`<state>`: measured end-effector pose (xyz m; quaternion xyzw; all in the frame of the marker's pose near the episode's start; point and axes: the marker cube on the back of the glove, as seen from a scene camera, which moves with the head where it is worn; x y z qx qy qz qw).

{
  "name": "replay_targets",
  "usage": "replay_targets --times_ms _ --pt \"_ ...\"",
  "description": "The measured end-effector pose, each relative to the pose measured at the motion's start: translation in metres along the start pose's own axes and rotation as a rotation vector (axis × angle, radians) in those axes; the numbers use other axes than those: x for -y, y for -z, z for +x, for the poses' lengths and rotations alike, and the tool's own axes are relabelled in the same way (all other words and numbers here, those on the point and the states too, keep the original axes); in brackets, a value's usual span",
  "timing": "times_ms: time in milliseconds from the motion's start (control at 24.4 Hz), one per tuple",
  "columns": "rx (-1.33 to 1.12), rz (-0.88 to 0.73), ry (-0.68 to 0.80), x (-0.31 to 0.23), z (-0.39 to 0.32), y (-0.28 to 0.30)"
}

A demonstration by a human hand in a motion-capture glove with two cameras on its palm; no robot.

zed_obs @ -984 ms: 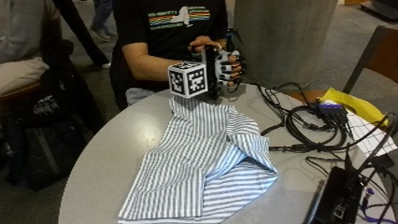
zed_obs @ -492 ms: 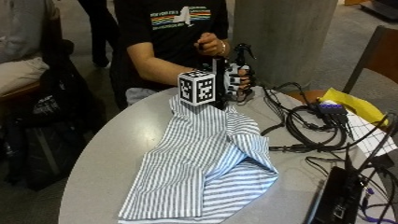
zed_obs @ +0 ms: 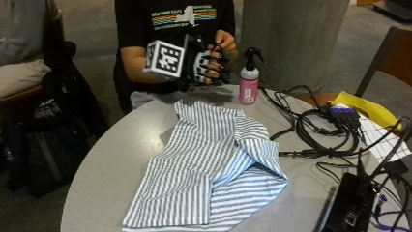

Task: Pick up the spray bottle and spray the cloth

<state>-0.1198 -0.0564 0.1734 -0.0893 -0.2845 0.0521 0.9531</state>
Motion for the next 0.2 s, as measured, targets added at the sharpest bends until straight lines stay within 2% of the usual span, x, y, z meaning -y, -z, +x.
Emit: replay_targets --times_ms 123,205 --pt "-0.238 0.039 0.172 -0.020 0.007 0.057" --pt "-0.300 0.041 0.203 -0.031 0.011 0.077"
